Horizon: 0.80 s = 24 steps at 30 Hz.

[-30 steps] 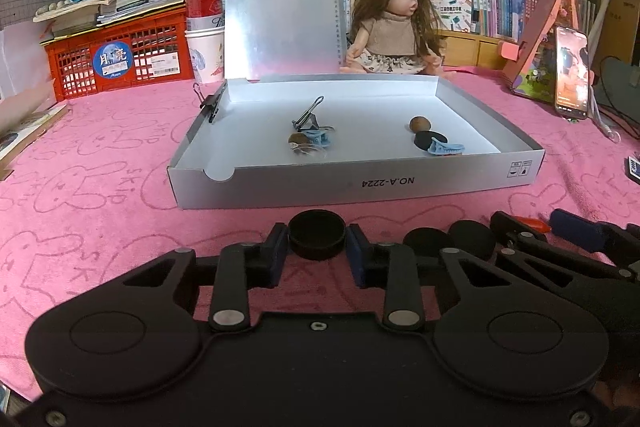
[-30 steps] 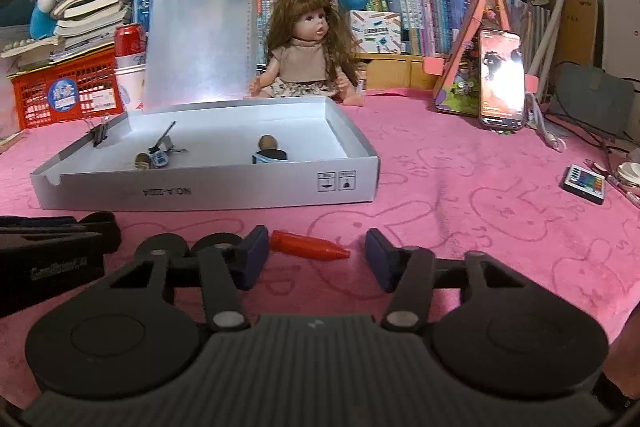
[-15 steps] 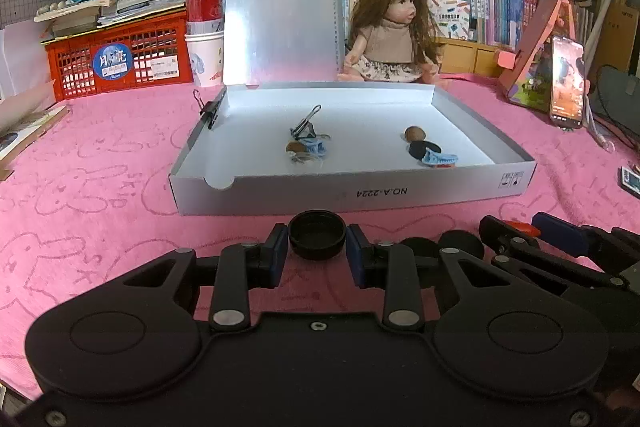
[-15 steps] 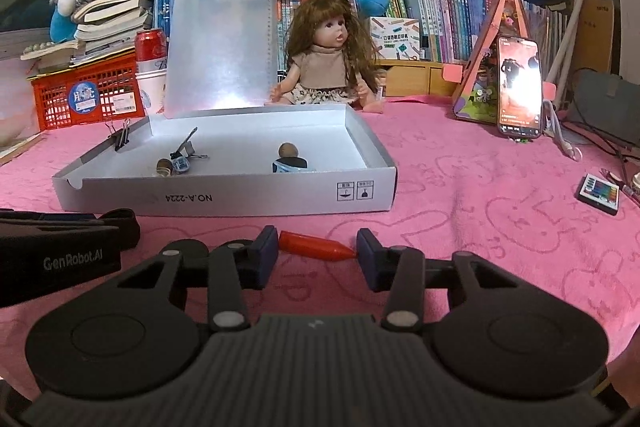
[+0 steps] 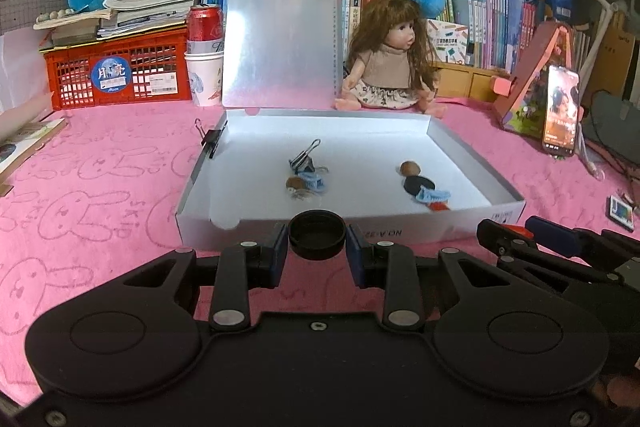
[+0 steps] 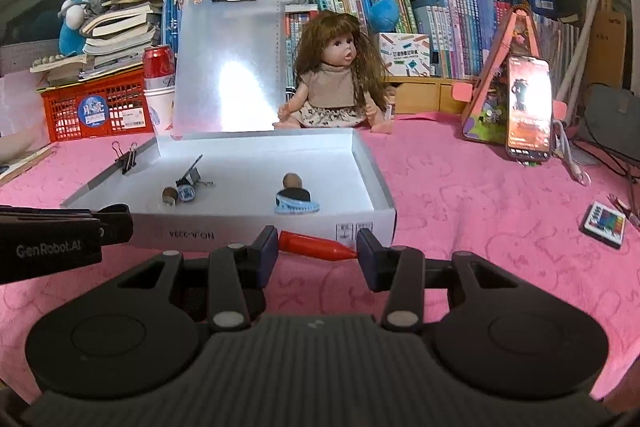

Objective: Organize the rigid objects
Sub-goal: 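Carry the black pad and orange stick over the white box with both tools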

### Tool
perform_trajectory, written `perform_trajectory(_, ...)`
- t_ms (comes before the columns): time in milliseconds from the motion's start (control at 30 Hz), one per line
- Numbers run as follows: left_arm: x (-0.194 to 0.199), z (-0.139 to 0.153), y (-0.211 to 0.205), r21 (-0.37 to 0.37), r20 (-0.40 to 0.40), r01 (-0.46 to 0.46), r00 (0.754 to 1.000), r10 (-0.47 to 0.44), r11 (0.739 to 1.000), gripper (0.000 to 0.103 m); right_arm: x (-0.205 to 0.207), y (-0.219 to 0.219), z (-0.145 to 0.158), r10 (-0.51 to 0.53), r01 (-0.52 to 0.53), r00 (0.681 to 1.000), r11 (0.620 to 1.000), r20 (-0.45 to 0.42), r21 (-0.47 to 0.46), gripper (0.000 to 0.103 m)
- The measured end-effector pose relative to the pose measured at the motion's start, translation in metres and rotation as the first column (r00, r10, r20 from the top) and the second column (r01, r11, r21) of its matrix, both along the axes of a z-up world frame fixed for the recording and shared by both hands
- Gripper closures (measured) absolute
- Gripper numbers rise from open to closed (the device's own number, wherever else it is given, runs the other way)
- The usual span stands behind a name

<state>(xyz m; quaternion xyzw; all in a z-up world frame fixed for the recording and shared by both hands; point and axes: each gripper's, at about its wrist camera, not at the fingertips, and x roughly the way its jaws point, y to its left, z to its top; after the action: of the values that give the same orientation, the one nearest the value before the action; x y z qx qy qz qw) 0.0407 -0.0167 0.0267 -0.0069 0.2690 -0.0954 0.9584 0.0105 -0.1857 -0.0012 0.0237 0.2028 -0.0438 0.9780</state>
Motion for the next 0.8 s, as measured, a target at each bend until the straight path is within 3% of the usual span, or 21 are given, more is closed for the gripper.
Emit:
perform_trajectory(433, 0.055, 0.026, 0.001, -0.019, -0.027, 0.010, 1.000, -0.011, 1.000, 0.073, 0.049, -0.019, 0.028, 0.086, -0.085, 0.996, 0.996, -0.025, 0.029, 0.055)
perform_trajectory(800, 0.142, 0.029, -0.005, -0.013, -0.103, -0.039, 0.994, 0.037, 0.999, 0.073, 0.119, -0.033, 0.036, 0.117, -0.110, 0.989, 0.990, -0.086, 0.086, 0.055)
